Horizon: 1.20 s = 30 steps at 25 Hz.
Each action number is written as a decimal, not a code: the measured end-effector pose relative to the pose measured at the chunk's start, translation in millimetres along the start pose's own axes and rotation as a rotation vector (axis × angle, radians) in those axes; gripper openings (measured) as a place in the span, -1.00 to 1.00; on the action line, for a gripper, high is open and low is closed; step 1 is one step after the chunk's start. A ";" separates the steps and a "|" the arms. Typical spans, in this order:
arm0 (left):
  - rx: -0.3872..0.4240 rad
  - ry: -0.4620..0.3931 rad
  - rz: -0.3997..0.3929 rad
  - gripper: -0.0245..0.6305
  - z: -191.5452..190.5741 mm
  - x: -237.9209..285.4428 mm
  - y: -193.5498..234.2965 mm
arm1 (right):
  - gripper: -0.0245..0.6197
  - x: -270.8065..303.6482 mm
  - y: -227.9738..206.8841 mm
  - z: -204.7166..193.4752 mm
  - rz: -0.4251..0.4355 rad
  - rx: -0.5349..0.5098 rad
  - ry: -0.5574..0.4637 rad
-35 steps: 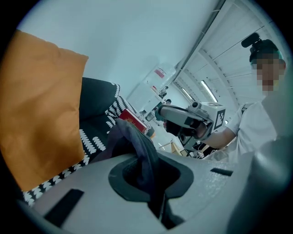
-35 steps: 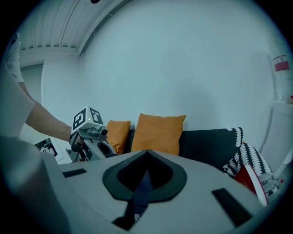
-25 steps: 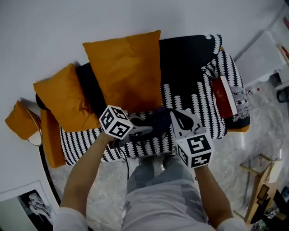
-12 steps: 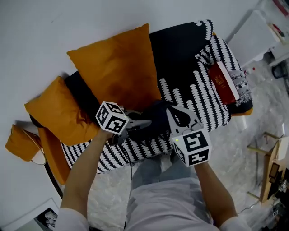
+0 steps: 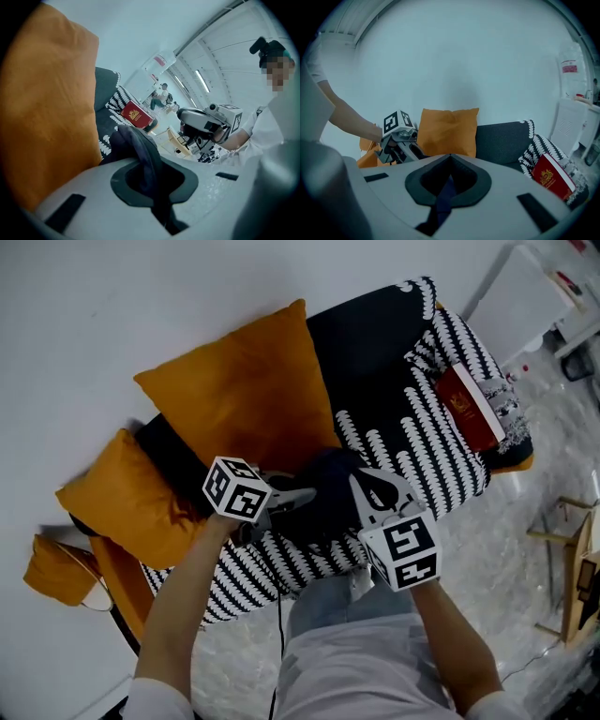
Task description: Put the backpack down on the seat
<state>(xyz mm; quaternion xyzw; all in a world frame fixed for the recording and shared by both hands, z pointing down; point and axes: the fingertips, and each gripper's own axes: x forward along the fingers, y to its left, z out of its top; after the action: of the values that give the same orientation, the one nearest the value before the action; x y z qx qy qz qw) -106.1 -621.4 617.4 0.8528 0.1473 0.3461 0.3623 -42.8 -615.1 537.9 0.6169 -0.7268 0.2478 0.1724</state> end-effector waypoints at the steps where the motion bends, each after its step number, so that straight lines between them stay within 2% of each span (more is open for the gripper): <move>1: -0.003 -0.001 0.005 -0.88 0.8 -1.8 4.2 | -0.92 2.1 0.7 -0.3 -0.002 0.001 0.003; 11: -0.009 0.014 0.074 -0.88 8.0 -18.6 45.3 | -0.92 19.6 9.8 -1.6 -0.016 0.023 0.021; 15: -0.041 0.000 0.130 -0.88 10.4 -23.9 67.1 | -0.92 25.2 13.8 -7.7 -0.022 0.030 0.033; 20: -0.038 -0.005 0.231 -0.84 9.7 -34.1 91.2 | -0.92 30.5 19.8 -13.9 -0.022 0.038 0.043; 22: -0.026 -0.008 0.275 -0.77 8.0 -37.1 98.3 | -0.92 29.8 20.7 -16.2 -0.024 0.039 0.044; 28: 0.001 -0.019 0.396 -0.38 7.3 -50.0 112.5 | -0.92 29.1 26.6 -20.6 -0.013 0.041 0.054; 30: -0.012 -0.038 0.414 -0.34 8.0 -53.8 113.1 | -0.92 28.5 29.4 -22.0 -0.009 0.040 0.057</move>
<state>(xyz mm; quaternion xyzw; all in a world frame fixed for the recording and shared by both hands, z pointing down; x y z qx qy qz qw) -139.1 -731.0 668.9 0.8691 -0.0400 0.3980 0.2910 -78.0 -622.1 567.4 0.6162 -0.7138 0.2789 0.1816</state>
